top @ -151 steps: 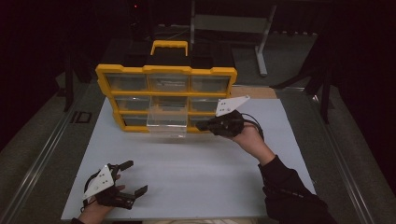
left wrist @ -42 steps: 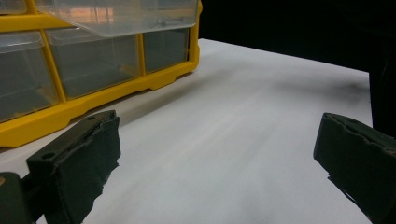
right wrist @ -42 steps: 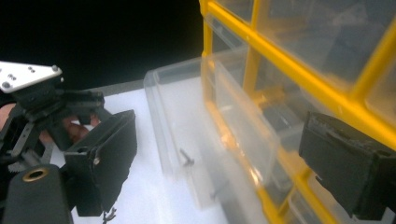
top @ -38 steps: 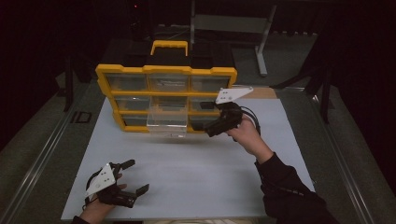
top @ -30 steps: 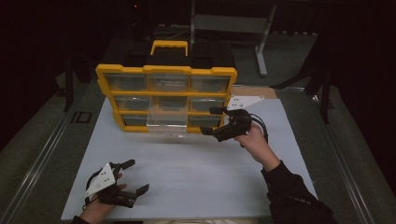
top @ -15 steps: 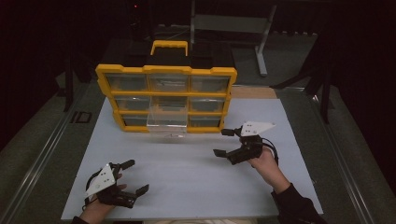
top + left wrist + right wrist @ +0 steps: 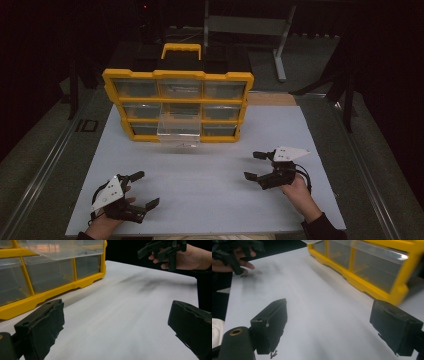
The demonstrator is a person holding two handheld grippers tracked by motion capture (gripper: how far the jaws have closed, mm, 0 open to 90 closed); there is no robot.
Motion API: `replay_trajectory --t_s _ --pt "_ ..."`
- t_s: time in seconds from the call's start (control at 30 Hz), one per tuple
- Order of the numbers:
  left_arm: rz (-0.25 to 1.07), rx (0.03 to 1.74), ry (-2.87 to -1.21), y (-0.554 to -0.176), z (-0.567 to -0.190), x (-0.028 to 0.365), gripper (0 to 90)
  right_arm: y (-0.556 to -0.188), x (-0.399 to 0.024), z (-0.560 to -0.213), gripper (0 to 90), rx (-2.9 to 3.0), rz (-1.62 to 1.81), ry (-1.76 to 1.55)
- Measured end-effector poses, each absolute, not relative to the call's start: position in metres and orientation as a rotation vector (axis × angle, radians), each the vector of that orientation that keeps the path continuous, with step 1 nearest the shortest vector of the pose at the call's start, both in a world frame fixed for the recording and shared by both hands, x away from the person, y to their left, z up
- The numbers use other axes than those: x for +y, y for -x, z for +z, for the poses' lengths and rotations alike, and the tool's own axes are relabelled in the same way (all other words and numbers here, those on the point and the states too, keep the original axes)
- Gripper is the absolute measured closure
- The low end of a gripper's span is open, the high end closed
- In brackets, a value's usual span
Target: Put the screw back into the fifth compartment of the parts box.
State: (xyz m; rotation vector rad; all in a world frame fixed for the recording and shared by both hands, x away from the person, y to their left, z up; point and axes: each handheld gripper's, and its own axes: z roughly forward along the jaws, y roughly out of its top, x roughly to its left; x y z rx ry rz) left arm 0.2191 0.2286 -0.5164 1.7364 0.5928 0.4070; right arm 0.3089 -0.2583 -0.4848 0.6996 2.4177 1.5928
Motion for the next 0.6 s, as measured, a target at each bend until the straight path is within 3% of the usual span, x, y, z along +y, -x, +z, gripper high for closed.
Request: replay_trajectory --t_s 0.6 --pt "0.407 0.589 -1.738 -0.219 -0.516 0.228 1.7 -0.281 -0.311 -0.525 14.5 2.418 1.450 -0.856"
